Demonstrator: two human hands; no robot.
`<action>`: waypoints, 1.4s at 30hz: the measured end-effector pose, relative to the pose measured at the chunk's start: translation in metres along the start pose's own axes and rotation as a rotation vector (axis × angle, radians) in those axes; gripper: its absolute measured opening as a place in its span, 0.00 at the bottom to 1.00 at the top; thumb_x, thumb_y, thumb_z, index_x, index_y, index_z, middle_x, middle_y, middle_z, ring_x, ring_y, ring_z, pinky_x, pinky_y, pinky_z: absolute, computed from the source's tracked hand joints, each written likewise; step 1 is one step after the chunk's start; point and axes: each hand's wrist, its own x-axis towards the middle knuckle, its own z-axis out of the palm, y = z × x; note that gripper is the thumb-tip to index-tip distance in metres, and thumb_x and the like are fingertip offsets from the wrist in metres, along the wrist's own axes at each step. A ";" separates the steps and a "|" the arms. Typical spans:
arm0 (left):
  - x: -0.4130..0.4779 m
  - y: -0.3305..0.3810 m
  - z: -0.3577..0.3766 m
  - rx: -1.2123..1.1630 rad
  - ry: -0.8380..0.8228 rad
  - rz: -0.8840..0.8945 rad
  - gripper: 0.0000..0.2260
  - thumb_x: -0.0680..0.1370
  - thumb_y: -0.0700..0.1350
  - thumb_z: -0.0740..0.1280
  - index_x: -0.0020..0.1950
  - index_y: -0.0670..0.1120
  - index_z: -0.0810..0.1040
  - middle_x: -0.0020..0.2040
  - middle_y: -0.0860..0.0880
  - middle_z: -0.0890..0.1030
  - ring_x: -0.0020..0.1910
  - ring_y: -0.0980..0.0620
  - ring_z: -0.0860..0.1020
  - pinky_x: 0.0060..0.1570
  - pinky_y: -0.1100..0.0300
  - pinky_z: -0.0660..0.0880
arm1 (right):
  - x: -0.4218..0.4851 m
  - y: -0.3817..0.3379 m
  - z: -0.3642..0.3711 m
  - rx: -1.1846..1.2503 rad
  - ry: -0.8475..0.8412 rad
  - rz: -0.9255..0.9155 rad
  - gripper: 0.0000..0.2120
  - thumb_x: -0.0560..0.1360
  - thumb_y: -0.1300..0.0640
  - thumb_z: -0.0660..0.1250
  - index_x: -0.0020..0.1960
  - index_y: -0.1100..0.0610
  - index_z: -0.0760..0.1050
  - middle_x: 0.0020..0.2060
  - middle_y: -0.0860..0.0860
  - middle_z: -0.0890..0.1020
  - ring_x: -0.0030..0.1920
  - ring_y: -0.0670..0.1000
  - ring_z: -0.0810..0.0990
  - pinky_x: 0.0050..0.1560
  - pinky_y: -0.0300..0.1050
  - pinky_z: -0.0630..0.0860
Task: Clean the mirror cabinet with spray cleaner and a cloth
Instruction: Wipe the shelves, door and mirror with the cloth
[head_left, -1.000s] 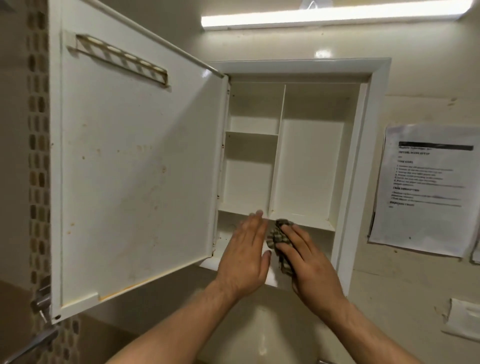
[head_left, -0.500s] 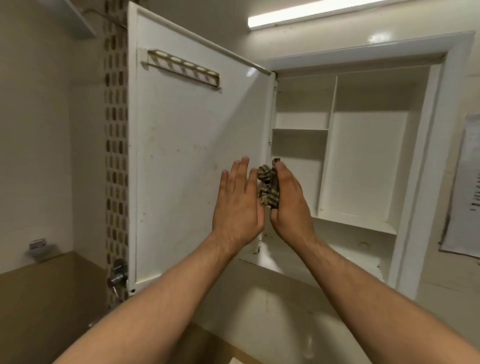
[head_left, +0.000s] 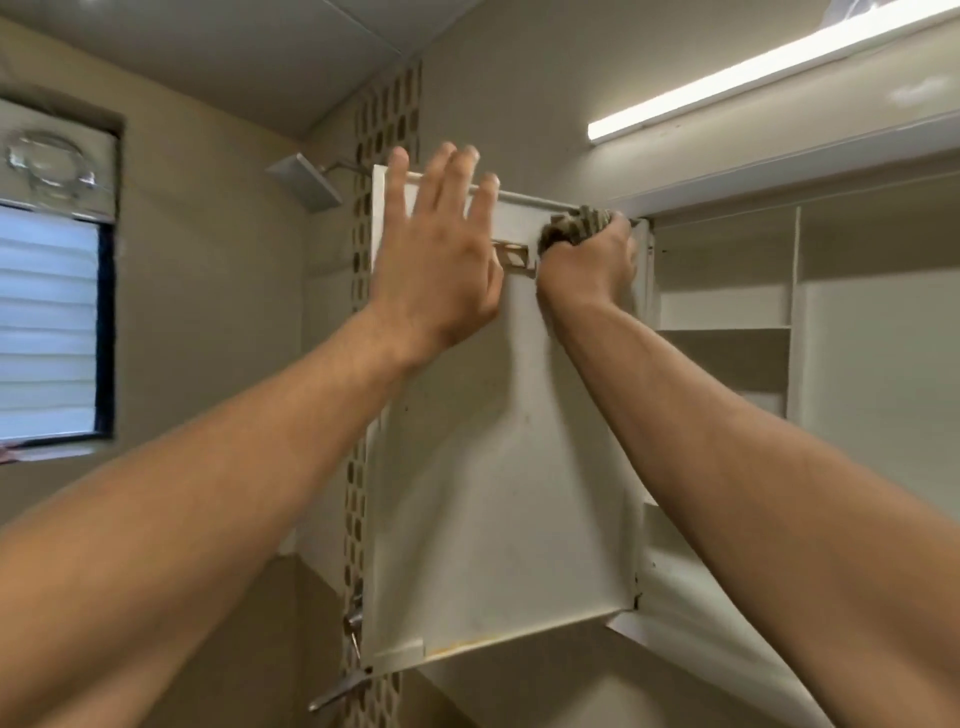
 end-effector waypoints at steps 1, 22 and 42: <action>0.009 -0.010 -0.003 0.011 0.024 -0.039 0.27 0.80 0.50 0.57 0.78 0.41 0.66 0.80 0.39 0.63 0.81 0.40 0.58 0.79 0.34 0.48 | -0.001 -0.010 0.006 -0.011 -0.021 -0.032 0.32 0.77 0.60 0.68 0.79 0.57 0.63 0.74 0.55 0.69 0.74 0.56 0.67 0.78 0.52 0.63; -0.042 -0.035 0.051 -0.200 0.035 -0.113 0.33 0.85 0.58 0.52 0.84 0.39 0.50 0.85 0.41 0.49 0.84 0.44 0.47 0.82 0.43 0.48 | -0.011 -0.022 0.010 -0.641 -0.153 -0.840 0.15 0.75 0.57 0.67 0.61 0.53 0.79 0.57 0.51 0.80 0.57 0.55 0.78 0.51 0.50 0.75; -0.024 -0.014 0.051 0.027 0.014 0.004 0.37 0.84 0.63 0.49 0.82 0.35 0.54 0.84 0.37 0.48 0.84 0.40 0.46 0.82 0.44 0.45 | 0.008 0.055 -0.016 -0.459 -0.016 -0.502 0.33 0.69 0.58 0.72 0.74 0.59 0.70 0.71 0.57 0.74 0.71 0.60 0.71 0.77 0.54 0.65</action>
